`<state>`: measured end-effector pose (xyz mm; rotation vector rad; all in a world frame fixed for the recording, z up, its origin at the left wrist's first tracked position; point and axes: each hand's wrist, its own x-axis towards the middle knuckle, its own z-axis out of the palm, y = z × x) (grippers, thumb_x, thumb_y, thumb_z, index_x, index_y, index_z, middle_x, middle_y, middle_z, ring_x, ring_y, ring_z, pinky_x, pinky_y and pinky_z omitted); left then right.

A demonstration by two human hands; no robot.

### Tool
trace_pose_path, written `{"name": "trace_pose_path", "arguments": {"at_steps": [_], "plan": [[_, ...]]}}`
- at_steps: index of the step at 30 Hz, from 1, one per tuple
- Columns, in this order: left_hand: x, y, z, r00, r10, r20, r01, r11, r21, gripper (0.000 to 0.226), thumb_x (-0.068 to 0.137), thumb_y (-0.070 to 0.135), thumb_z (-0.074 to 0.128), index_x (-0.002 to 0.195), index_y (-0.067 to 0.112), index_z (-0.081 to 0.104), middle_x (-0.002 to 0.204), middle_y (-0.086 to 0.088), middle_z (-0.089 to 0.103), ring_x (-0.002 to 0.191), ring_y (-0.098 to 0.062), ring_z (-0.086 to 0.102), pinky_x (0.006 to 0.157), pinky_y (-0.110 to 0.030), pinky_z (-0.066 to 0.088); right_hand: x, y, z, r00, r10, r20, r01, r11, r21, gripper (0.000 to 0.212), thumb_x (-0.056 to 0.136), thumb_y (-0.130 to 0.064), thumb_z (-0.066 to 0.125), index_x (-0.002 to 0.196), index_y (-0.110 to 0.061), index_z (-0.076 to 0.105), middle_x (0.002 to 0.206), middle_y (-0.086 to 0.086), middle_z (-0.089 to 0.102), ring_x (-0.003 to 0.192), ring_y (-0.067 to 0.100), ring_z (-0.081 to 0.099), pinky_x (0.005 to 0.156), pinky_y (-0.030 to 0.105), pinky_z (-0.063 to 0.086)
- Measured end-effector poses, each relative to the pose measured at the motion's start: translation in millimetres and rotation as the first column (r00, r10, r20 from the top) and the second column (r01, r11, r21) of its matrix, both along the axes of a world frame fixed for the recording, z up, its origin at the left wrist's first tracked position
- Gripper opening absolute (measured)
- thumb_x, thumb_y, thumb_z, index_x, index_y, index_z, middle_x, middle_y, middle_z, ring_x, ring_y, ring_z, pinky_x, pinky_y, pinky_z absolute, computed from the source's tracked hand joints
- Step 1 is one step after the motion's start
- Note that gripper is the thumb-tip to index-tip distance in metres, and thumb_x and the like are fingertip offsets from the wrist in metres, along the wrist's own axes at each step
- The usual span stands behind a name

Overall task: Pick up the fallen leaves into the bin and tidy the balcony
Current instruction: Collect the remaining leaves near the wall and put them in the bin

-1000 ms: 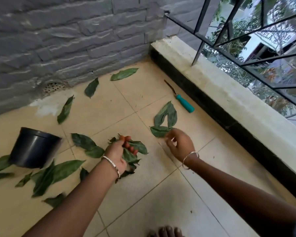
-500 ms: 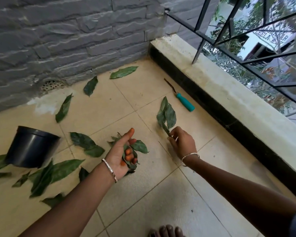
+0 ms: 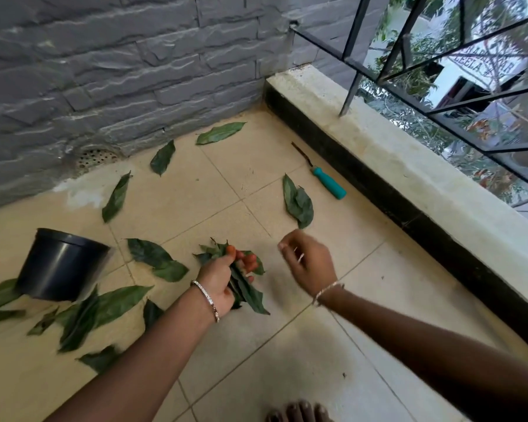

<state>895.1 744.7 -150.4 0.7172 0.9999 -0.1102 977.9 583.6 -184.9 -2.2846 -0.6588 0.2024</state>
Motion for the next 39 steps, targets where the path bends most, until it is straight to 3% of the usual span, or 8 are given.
{"name": "trace_pose_path", "arguments": {"at_steps": [7, 11, 18, 26, 28, 30, 35, 39], "plan": [[-15, 30, 2, 0.998, 0.042, 0.037, -0.042, 0.999, -0.015, 0.029, 0.104, 0.026, 0.043, 0.087, 0.009, 0.06, 0.05, 0.003, 0.037, 0.038, -0.008, 0.033, 0.044, -0.022, 0.046, 113, -1, -21, 0.994, 0.091, 0.066, -0.04, 0.835, -0.548, 0.047, 0.094, -0.033, 0.058, 0.139, -0.031, 0.046, 0.145, 0.008, 0.039, 0.119, 0.025, 0.045, 0.094, 0.04, 0.049], [-27, 51, -2, 0.998, 0.05, 0.033, -0.051, 0.998, 0.039, 0.028, 0.102, 0.03, 0.047, 0.083, 0.012, 0.059, 0.045, 0.006, 0.031, 0.033, -0.006, 0.026, 0.039, -0.018, 0.031, 116, 12, -28, 0.981, 0.193, 0.024, -0.128, 0.735, -0.666, 0.045, 0.098, -0.03, 0.052, 0.143, -0.032, 0.046, 0.142, 0.009, 0.047, 0.116, 0.028, 0.048, 0.086, 0.037, 0.048], [-33, 55, 2, 0.998, 0.06, 0.023, -0.061, 0.998, 0.03, 0.026, 0.089, 0.039, 0.065, 0.082, 0.014, 0.06, 0.048, 0.005, 0.029, 0.036, -0.008, 0.025, 0.044, -0.021, 0.028, 85, 19, -32, 0.99, -0.027, 0.136, 0.09, 0.872, -0.482, 0.022, 0.099, -0.027, 0.05, 0.112, -0.02, 0.067, 0.104, 0.003, 0.063, 0.091, 0.016, 0.051, 0.077, 0.027, 0.043], [-22, 34, 5, 0.987, -0.106, 0.124, 0.097, 0.992, 0.079, 0.043, 0.066, 0.057, 0.08, 0.081, 0.02, 0.063, 0.061, 0.001, 0.051, 0.041, -0.01, 0.038, 0.046, -0.022, 0.038, -49, 43, 31, 0.994, 0.097, -0.051, -0.093, 0.993, 0.075, 0.014, 0.088, -0.013, 0.068, 0.097, -0.022, 0.074, 0.091, -0.011, 0.065, 0.075, 0.002, 0.06, 0.066, 0.012, 0.049], [-21, 31, 0, 0.99, -0.112, 0.09, 0.103, 0.99, 0.099, 0.034, 0.067, 0.049, 0.084, 0.077, 0.02, 0.07, 0.086, -0.012, 0.071, 0.067, -0.026, 0.064, 0.076, -0.042, 0.058, -60, 40, 40, 0.978, 0.177, -0.109, -0.158, 0.974, 0.159, 0.013, 0.085, -0.012, 0.07, 0.094, -0.02, 0.075, 0.09, -0.009, 0.068, 0.073, 0.004, 0.06, 0.061, 0.011, 0.047], [-20, 29, -1, 0.997, -0.068, 0.038, 0.064, 0.991, 0.114, 0.025, 0.075, 0.041, 0.079, 0.076, 0.018, 0.072, 0.1, -0.018, 0.072, 0.091, -0.034, 0.067, 0.098, -0.057, 0.047, -53, 33, 44, 0.957, 0.246, -0.151, -0.217, 0.958, 0.186, 0.012, 0.087, -0.014, 0.069, 0.096, -0.02, 0.074, 0.092, -0.009, 0.07, 0.074, 0.003, 0.061, 0.061, 0.01, 0.046], [-21, 28, -3, 0.993, 0.099, 0.057, -0.104, 0.989, 0.1, 0.021, 0.099, 0.021, 0.056, 0.082, 0.011, 0.064, 0.071, -0.006, 0.067, 0.067, -0.021, 0.064, 0.07, -0.033, 0.056, 30, 12, 8, 0.998, -0.016, -0.065, 0.001, 0.973, -0.232, 0.035, 0.094, -0.029, 0.06, 0.129, -0.027, 0.056, 0.122, 0.0, 0.061, 0.102, 0.007, 0.058, 0.088, 0.029, 0.053], [-29, 33, -1, 0.993, 0.12, 0.013, -0.121, 0.981, 0.153, 0.026, 0.103, 0.003, 0.039, 0.099, 0.007, 0.065, 0.067, -0.005, 0.057, 0.053, -0.016, 0.061, 0.055, -0.028, 0.054, 87, -6, -20, 0.99, -0.003, -0.141, -0.09, 0.758, -0.646, 0.076, 0.092, -0.048, 0.059, 0.153, -0.041, 0.015, 0.163, 0.01, 0.008, 0.144, 0.036, 0.022, 0.109, 0.053, 0.038]]}}
